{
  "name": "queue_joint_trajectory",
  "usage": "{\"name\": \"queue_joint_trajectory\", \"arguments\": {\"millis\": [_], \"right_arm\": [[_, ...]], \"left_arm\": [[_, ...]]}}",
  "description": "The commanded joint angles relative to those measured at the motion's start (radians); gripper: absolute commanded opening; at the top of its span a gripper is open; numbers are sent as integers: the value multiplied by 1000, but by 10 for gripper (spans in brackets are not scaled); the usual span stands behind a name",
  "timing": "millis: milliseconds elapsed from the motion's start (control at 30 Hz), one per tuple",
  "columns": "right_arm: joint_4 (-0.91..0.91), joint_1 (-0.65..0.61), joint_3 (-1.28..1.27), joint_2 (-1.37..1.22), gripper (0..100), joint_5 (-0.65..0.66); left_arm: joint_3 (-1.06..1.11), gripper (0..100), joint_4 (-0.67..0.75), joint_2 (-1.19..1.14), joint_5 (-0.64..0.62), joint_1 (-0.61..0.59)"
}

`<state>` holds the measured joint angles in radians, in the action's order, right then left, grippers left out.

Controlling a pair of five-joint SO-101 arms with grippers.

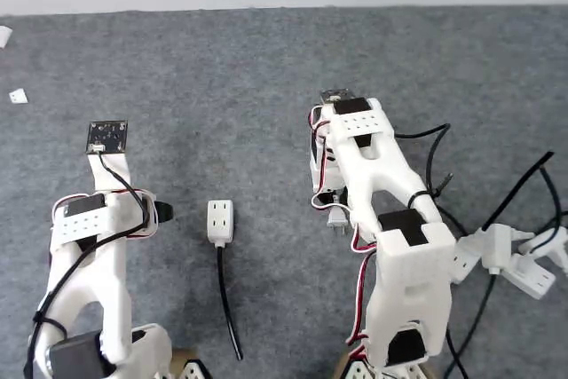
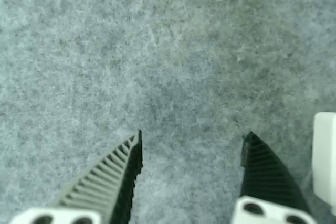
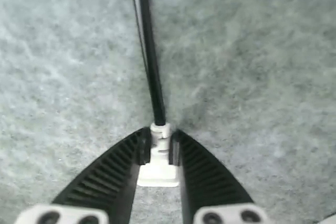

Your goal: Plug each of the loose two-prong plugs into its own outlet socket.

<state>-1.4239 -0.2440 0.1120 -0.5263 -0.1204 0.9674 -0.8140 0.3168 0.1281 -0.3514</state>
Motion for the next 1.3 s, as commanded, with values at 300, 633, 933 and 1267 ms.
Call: {"name": "queue_joint_trajectory", "arguments": {"millis": [300,633,933,1267], "right_arm": [[1,-13,-15,-8,44,71],[-31,-15,2,10,8,68],[-77,-58,-132,498,8,87],[-58,-410,-253,975,8,209]], "left_arm": [[-31,287,5,8,32,-9],[-35,286,3,8,32,-3],[-53,283,-43,-3,35,-2],[-45,18,-57,-38,189,107]]}}
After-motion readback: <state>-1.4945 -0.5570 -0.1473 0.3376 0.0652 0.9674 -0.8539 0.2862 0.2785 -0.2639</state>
